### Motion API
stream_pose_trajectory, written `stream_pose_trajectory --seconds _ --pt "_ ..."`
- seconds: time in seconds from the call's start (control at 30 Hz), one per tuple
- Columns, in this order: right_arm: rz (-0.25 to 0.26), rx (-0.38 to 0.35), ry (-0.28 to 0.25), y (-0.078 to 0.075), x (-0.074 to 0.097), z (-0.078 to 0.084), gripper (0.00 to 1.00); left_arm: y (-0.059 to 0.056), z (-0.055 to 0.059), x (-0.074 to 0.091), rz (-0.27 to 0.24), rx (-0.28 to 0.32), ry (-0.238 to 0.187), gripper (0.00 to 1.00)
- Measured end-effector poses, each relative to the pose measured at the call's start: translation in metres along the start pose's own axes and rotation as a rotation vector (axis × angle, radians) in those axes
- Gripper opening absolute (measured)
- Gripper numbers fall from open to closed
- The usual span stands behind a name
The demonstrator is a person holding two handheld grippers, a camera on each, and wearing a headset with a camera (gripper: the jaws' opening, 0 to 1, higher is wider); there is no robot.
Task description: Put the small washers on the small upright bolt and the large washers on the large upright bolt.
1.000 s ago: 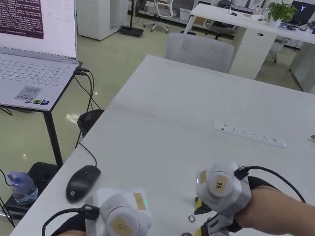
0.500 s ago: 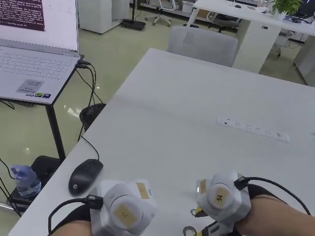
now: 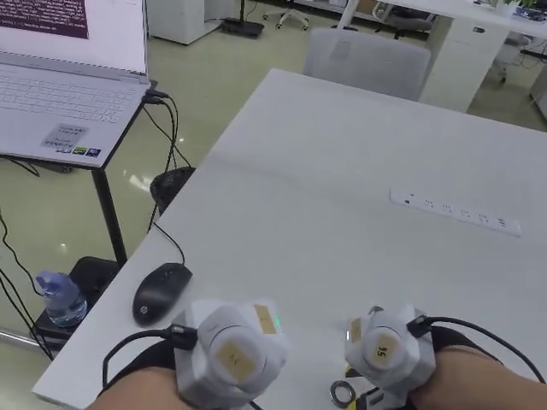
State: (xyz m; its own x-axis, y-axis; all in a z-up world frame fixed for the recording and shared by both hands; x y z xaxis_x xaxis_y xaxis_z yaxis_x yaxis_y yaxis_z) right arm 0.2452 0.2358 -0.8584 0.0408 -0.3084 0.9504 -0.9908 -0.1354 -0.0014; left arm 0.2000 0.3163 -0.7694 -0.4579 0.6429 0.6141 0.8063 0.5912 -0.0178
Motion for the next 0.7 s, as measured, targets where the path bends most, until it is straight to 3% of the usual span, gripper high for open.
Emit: stream_pose_trajectory --seconds 0.33,0.47,0.7 --pt "0.005 -0.004 0.004 -0.0031 -0.0026 -0.001 0.32 0.0009 0.0011 -0.0008 -0.001 -0.006 0.017 0.99" --pt "0.006 0.0 0.006 -0.003 -0.0025 -0.0009 0.32 0.0022 -0.0038 0.001 -0.009 -0.011 -0.01 0.98" --pt "0.005 -0.002 0.009 -0.0015 -0.0022 0.0 0.3 0.0028 -0.0045 0.0019 -0.017 -0.001 -0.005 0.97"
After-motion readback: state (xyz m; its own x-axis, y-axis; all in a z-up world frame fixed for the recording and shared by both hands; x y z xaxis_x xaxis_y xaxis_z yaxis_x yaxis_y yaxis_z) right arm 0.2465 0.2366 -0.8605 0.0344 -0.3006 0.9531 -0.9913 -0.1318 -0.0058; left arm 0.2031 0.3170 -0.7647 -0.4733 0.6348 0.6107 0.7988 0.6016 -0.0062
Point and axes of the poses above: the centre of the closed fingertips' face, and the gripper's own axes: x roughly backward along the fingers, y roughly to its left, z roughly out of its underside, the point moved 2 cm from there along x, roughly backward along the fingers, and after that the axes turned 2 degrees about -y, right-handed, at the moved point
